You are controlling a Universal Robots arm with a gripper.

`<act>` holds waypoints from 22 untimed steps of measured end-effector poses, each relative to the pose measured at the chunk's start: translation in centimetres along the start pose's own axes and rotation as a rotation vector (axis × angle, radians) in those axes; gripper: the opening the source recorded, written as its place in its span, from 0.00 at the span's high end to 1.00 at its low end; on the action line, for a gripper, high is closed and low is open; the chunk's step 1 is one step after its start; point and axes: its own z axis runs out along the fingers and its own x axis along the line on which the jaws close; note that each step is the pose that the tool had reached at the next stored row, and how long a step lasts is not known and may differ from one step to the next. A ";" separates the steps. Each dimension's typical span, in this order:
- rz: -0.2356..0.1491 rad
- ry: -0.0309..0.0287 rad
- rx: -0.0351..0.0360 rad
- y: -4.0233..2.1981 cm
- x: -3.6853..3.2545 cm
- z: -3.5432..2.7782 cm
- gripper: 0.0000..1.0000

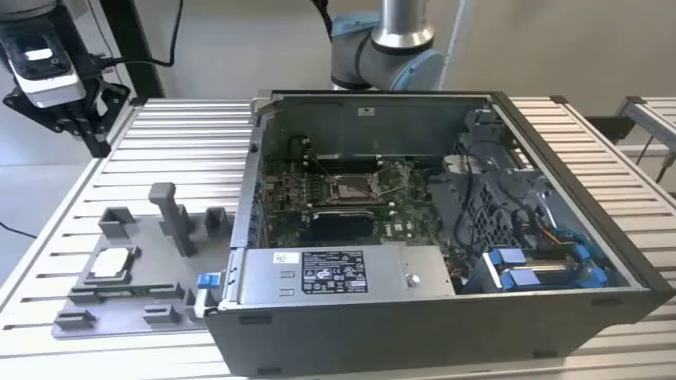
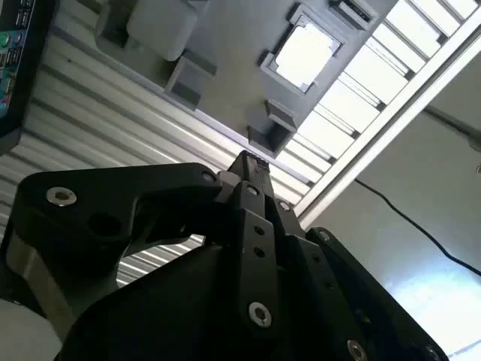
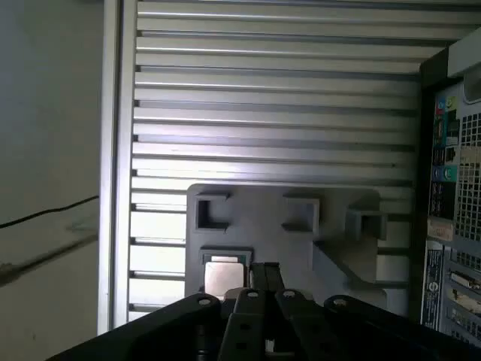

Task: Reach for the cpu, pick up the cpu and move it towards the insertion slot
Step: 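Reach for the cpu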

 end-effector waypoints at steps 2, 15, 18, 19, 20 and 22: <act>0.000 0.0000 0.0000 0.00 0.00 0.00 1.00; 0.000 -0.0004 0.0000 -0.05 0.14 0.00 1.00; 0.000 -0.0030 0.0001 -0.29 0.55 0.00 1.00; 0.000 -0.0040 0.0001 -0.40 0.71 0.01 1.00; 0.000 -0.0052 0.0001 -0.51 0.87 0.02 1.00; 0.000 -0.0081 0.0002 -0.72 1.22 0.03 1.00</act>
